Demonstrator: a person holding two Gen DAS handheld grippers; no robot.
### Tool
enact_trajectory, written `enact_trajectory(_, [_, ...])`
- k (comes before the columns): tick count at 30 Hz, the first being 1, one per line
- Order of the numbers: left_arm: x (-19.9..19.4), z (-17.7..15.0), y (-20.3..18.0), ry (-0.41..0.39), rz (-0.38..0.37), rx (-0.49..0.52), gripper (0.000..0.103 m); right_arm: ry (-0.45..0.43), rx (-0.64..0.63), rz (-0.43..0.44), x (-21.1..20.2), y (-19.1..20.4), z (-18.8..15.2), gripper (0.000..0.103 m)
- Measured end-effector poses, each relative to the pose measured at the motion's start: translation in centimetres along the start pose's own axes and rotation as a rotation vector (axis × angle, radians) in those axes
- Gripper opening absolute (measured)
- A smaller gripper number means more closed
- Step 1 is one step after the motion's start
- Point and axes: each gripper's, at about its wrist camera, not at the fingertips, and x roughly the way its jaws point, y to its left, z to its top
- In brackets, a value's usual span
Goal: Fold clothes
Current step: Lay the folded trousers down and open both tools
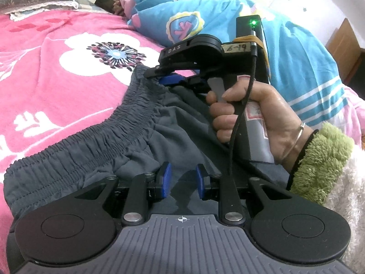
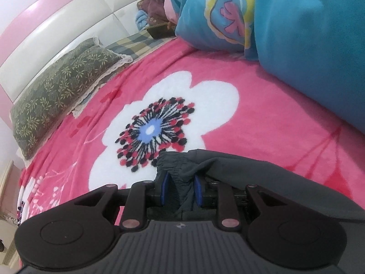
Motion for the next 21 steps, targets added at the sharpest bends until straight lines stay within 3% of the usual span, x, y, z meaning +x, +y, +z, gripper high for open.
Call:
enact_trajectory(6, [-0.1, -0.3, -0.3, -0.007, 0.013, 0.018, 0.023, -0.010, -0.005, -0.003, 0.6, 0.1, 0.1, 0.026])
enact_trajectory(9, [-0.1, -0.3, -0.4, -0.013, 0.022, 0.028, 0.023, -0.016, -0.003, -0.017, -1.0, 0.2, 0.8, 0.026])
enact_trajectory(12, [-0.2, -0.4, -0.4, -0.024, 0.030, 0.034, 0.023, -0.098, 0.006, -0.042, -6.0, -0.5, 1.5, 0.026])
enact_trajectory(15, [-0.4, -0.2, -0.4, -0.033, 0.033, 0.024, 0.023, -0.187, 0.042, -0.081, -14.4, -2.0, 1.1, 0.026])
enact_trajectory(21, [-1.0, -0.1, -1.2, -0.049, -0.003, 0.034, 0.023, -0.278, 0.043, -0.282, -31.9, -3.6, -4.7, 0.027])
